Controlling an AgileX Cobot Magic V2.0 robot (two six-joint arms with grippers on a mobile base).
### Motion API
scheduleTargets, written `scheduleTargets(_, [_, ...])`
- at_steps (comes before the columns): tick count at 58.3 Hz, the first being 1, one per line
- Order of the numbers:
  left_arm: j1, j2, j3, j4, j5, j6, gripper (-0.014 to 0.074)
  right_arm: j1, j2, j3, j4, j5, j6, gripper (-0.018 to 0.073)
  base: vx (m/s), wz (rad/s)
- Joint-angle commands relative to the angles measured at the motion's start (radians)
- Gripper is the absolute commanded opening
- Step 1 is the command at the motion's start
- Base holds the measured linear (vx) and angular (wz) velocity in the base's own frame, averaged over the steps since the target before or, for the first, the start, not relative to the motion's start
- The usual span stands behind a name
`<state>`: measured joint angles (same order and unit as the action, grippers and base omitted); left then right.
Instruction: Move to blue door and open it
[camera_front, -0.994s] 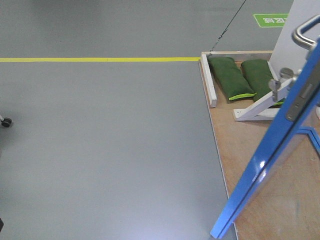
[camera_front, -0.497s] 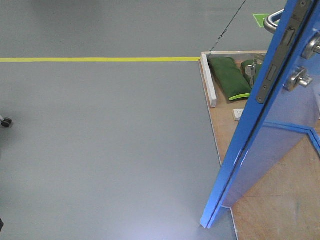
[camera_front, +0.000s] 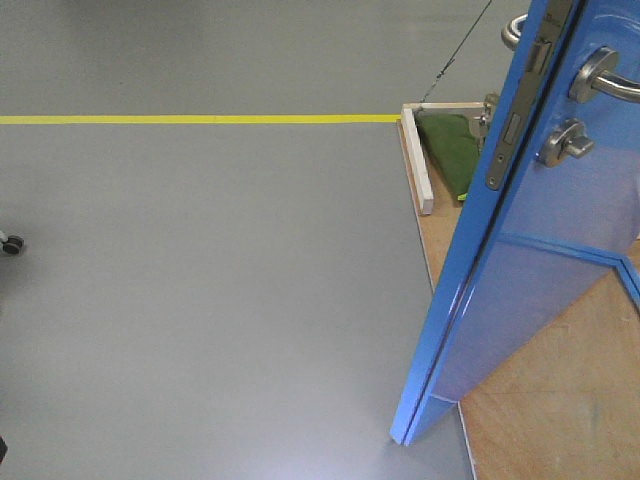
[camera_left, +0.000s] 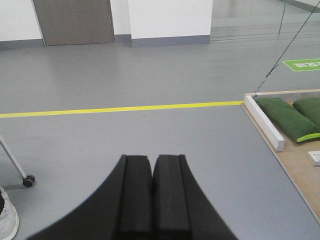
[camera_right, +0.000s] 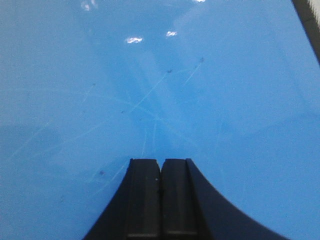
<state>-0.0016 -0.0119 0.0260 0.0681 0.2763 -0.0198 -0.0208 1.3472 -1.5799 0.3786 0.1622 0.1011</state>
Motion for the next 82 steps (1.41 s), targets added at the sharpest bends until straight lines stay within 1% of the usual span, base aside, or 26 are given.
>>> scheduleTargets(1, [-0.007, -0.012, -0.026, -0.002, -0.084, -0.007, 0.0073, 0.054, -0.011, -0.021, 0.025, 0.007, -0.006, 0.0012, 0.0, 0.0])
scheduleTargets(6, [-0.007, -0.012, -0.026, -0.002, -0.084, -0.007, 0.0073, 0.089, -0.007, -0.021, 0.025, 0.01, -0.01, 0.0012, 0.0, 0.0])
scheduleTargets(14, [-0.007, -0.012, -0.026, -0.002, -0.084, -0.007, 0.0073, 0.114, 0.0, -0.021, 0.025, 0.011, -0.01, 0.0012, 0.0, 0.0])
scheduleTargets(82, [-0.007, -0.012, -0.026, -0.002, -0.084, -0.007, 0.0073, 0.109, 0.011, -0.021, 0.025, 0.011, -0.01, 0.0012, 0.0, 0.0])
